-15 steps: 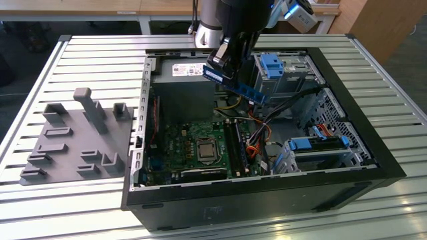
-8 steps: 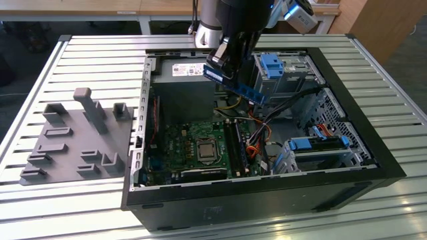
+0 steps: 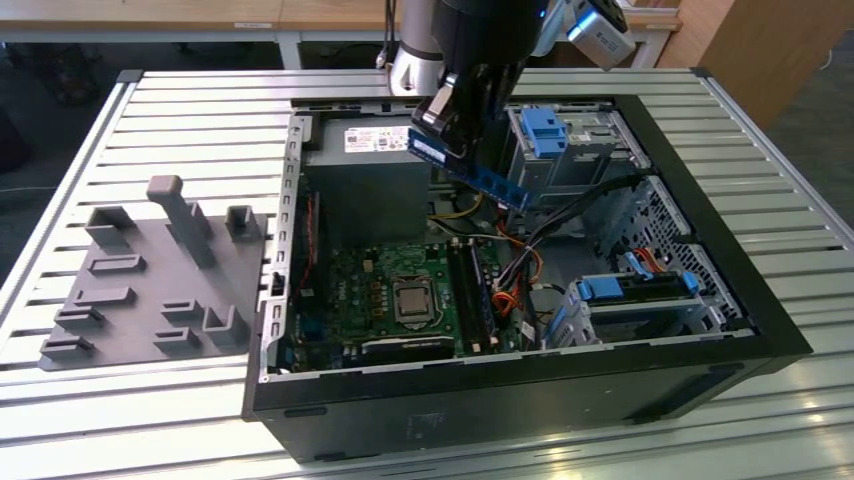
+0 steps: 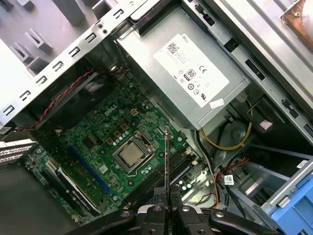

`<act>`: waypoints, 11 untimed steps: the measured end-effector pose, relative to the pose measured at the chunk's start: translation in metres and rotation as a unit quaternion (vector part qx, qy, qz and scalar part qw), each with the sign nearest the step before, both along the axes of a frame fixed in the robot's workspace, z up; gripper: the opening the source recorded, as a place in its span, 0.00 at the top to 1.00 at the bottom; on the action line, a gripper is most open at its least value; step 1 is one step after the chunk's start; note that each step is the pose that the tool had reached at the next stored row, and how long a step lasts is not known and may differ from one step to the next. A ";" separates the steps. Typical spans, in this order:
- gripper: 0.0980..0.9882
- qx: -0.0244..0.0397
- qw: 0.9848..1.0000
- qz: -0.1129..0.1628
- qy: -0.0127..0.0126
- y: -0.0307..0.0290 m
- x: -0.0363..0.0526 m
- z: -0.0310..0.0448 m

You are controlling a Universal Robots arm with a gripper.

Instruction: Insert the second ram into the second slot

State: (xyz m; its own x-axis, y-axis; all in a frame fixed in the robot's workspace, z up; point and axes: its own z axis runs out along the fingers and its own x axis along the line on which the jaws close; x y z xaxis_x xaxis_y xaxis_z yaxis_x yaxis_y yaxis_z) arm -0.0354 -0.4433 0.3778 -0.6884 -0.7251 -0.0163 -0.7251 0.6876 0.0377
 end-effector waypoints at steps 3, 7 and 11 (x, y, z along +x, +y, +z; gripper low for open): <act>0.96 0.000 1.000 -0.004 0.000 0.0000 0.0000 0.0000; 0.96 0.000 1.000 -0.008 0.000 0.0000 0.0000 0.0000; 0.96 0.000 1.000 -0.013 0.000 0.0000 0.0000 0.0000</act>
